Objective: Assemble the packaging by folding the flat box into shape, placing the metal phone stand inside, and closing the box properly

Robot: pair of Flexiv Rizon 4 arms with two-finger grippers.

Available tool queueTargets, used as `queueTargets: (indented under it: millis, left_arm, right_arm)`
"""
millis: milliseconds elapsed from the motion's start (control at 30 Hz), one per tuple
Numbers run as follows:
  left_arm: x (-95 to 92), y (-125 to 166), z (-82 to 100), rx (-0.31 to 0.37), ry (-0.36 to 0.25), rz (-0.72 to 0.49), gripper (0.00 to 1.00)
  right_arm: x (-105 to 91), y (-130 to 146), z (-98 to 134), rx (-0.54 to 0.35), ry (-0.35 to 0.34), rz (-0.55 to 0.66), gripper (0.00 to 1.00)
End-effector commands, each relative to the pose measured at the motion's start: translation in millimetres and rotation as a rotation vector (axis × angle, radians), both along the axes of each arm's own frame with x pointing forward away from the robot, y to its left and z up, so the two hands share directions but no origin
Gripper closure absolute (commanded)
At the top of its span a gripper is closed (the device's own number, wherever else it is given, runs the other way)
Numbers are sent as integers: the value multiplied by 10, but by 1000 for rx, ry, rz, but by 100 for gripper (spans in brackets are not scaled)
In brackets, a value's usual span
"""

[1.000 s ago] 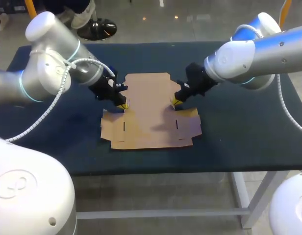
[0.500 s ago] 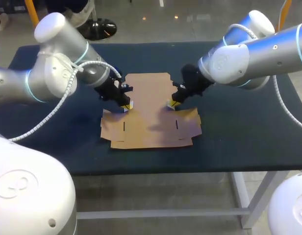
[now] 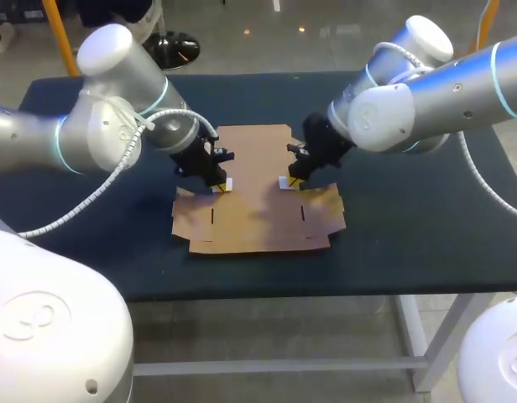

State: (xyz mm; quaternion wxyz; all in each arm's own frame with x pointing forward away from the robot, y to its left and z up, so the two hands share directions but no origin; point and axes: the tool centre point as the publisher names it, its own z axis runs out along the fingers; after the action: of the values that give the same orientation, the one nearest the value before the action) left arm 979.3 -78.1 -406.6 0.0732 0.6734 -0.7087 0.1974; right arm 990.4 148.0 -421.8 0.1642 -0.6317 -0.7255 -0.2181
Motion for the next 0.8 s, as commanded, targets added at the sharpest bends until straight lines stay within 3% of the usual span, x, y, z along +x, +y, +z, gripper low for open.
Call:
queueTargets:
  millis: [33, 333, 800]
  left_arm:
    - [38, -19, -58, 45, 20, 18, 100]
    - [20, 45, -64, 55, 52, 42, 100]
    - [-39, 181, 298, 8, 39, 6, 100]
  right_arm:
    - [59, 28, -116, -17, 33, 0, 100]
    - [34, -18, -123, -21, 46, -12, 100]
    - [39, -334, 273, 144, 10, 8, 100]
